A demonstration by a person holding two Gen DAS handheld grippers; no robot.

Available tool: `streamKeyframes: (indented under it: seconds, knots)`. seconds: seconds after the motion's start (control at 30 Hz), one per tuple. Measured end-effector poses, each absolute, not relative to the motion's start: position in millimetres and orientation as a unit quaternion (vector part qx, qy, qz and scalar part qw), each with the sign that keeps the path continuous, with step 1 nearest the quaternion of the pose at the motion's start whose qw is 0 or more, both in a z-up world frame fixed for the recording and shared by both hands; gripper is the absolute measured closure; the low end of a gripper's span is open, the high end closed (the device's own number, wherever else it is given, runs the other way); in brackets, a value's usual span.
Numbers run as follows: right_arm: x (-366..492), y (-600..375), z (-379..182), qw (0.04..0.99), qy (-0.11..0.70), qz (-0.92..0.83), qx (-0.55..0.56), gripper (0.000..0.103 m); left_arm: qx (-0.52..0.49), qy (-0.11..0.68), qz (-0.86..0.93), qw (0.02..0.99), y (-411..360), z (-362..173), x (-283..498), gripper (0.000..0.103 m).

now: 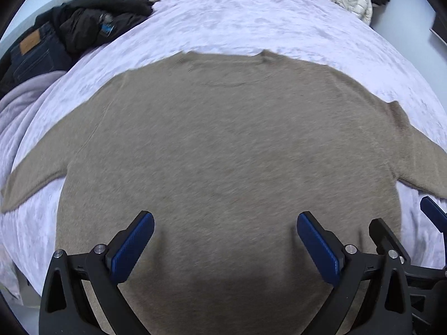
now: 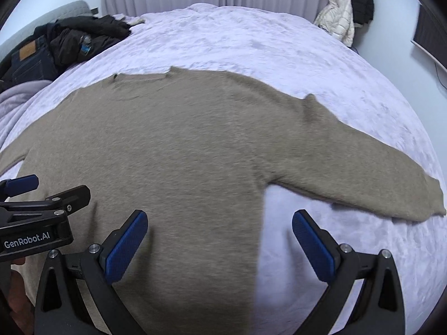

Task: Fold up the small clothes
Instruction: 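Grasp the sweater sleeve cuff with the right gripper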

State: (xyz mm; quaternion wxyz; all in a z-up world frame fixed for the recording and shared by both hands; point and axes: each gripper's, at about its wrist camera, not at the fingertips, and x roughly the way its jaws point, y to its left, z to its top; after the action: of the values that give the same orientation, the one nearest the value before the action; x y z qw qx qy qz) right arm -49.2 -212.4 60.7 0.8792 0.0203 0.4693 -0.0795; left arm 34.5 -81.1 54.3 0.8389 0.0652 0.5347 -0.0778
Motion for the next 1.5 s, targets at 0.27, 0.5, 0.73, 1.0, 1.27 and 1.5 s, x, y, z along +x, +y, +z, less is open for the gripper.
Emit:
streamKeyframes:
  seconds: [0.27,0.5,0.73,1.0,1.27,1.5]
  knots:
    - [-59,-281,69,0.882,0.447,-0.141,0.046,0.000,0.080,0.526,-0.107,0.840,-146,64,52,0.000]
    - [-90,-383,63,0.862,0.435,-0.222,0.134,0.000,0.101,0.532,-0.126,0.831,-208,54,68,0.000]
    - [-114,-445,57,0.843,0.430,-0.280,0.161,0.000,0.118,0.540,-0.137,0.822,-247,42,74,0.000]
    - [-115,-491,55,0.833,0.425,-0.301,0.186,0.000,0.125,0.538,-0.138,0.822,-269,40,76,0.000]
    - [-96,-502,55,0.835,0.426,-0.302,0.174,0.000,0.129,0.538,-0.136,0.822,-281,36,80,0.000]
    - [-94,-513,55,0.838,0.411,-0.301,0.192,0.001,0.132,0.537,-0.133,0.823,-288,35,78,0.000]
